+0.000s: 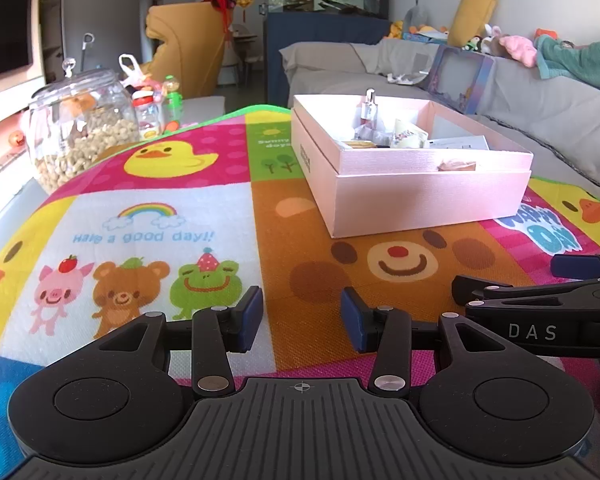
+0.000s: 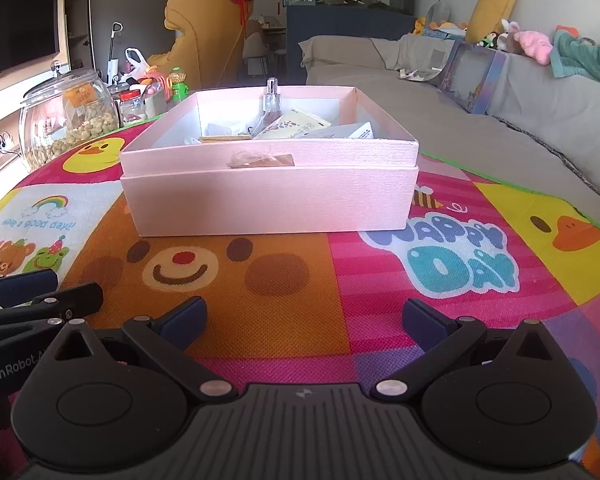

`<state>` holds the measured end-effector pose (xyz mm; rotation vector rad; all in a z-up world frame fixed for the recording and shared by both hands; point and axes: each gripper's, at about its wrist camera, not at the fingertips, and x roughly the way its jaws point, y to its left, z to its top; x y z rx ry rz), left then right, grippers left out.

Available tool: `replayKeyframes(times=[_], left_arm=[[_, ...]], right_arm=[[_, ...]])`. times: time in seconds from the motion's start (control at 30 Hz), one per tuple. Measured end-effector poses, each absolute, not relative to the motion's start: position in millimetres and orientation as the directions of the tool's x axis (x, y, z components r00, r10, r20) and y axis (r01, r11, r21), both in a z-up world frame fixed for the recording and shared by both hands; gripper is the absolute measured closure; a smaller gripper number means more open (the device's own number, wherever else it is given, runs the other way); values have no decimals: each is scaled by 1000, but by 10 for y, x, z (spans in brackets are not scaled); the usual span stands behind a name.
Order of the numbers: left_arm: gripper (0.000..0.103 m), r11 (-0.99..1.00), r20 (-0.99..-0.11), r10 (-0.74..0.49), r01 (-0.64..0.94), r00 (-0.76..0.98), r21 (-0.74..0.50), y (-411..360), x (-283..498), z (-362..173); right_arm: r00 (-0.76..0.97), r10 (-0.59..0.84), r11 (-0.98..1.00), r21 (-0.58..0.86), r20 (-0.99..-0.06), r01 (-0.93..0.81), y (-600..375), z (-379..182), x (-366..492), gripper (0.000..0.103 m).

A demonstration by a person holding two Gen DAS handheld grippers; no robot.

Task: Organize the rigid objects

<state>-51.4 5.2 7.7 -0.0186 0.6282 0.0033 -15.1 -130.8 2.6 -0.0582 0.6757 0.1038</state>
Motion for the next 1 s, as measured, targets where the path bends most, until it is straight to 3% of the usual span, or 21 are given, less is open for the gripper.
replayKeyframes(times=[1.0], left_arm=[[56, 1000, -590, -7, -6, 808, -20, 41, -496, 83]], right_arm=[[775, 77, 993, -20, -627, -115, -1308, 25, -150, 0]])
